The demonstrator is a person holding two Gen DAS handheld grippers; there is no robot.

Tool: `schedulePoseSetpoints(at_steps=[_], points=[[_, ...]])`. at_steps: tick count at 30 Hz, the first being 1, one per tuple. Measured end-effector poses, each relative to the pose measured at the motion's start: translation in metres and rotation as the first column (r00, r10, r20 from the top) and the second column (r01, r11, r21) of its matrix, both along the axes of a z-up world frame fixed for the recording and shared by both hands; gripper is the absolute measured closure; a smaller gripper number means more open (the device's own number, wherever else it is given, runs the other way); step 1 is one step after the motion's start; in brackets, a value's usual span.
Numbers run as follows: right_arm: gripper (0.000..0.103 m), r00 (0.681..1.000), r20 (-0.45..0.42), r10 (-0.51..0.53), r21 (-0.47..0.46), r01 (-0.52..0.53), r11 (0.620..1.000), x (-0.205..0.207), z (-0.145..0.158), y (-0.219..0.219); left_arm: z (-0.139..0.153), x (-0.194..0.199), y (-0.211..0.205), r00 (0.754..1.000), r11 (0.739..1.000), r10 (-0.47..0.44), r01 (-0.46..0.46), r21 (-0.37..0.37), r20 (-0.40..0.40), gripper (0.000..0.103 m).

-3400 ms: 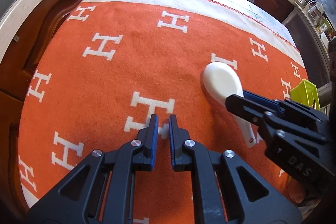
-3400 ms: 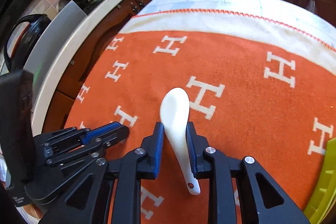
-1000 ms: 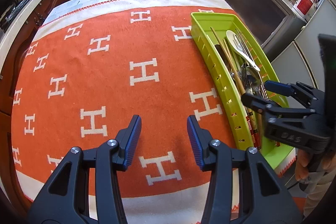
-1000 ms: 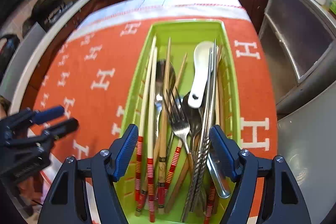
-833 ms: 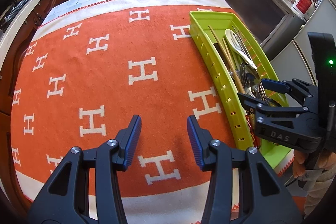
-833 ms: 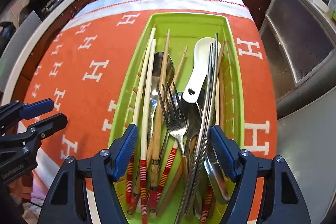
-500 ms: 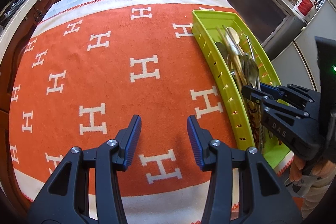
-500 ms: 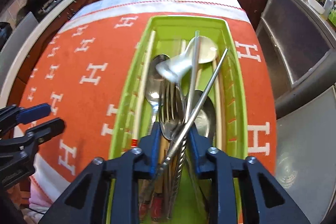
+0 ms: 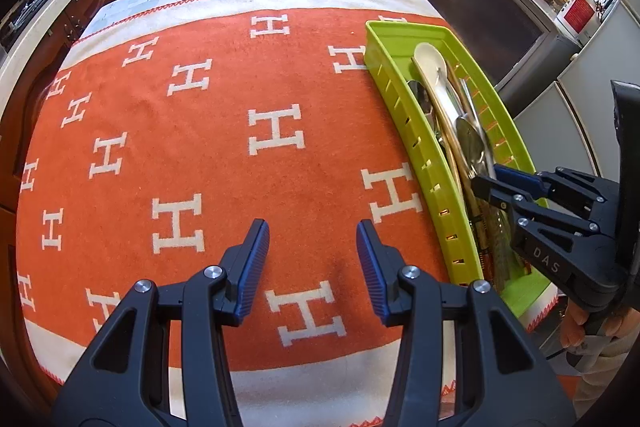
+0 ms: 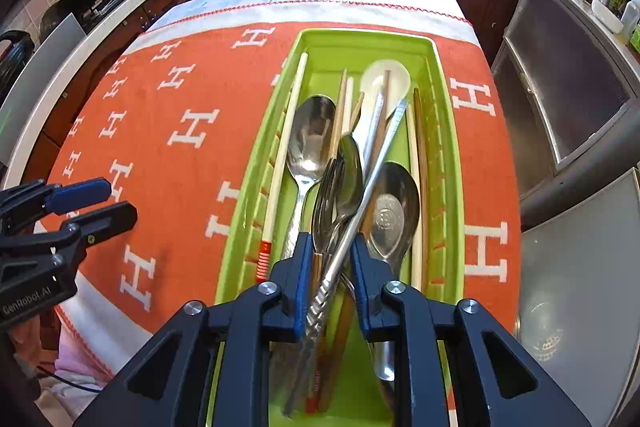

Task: Organize utensils

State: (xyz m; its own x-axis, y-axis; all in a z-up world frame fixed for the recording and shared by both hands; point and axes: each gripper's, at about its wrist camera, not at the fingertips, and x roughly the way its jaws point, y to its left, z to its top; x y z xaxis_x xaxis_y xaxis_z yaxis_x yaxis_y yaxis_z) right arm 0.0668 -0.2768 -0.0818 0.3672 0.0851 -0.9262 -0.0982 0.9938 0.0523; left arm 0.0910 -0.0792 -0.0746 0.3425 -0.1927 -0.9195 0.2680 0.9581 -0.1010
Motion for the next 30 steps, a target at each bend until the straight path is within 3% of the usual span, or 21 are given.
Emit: schedulePoseSetpoints(at_steps=[3,4,15,20,24,30], points=[[0.066,1.0,0.014,-0.013,-0.009,0.013,1.0,-0.004,0.005,-0.006,0.001,-0.002,-0.001,1.0,1.0,-0.003,0.003,0.0,0.003,0.061],[0.066,0.999,0.025,-0.02,-0.006,0.021,1.0,-0.006,0.009,-0.008,0.002,-0.003,-0.001,1.0,1.0,-0.004,0.004,0.0,0.004,0.061],[0.068,0.997,0.071,-0.041,0.046,0.038,0.998,-0.034,0.039,-0.011,0.016,-0.015,-0.01,0.999,1.0,-0.022,0.022,0.005,0.036,0.061],[0.067,0.994,0.09,-0.068,0.102,0.059,0.993,-0.054,0.051,-0.007,0.029,-0.027,-0.008,0.997,1.0,0.001,-0.002,0.016,0.08,0.045],[0.067,0.99,0.103,-0.094,0.149,0.079,0.986,-0.07,0.062,0.0,0.039,-0.039,-0.001,0.994,0.999,0.024,-0.029,0.045,0.106,0.045],[0.067,0.984,0.112,-0.141,0.228,0.113,0.967,-0.088,0.081,0.011,0.056,-0.055,0.014,0.99,0.996,0.079,-0.082,0.024,0.116,0.045]])
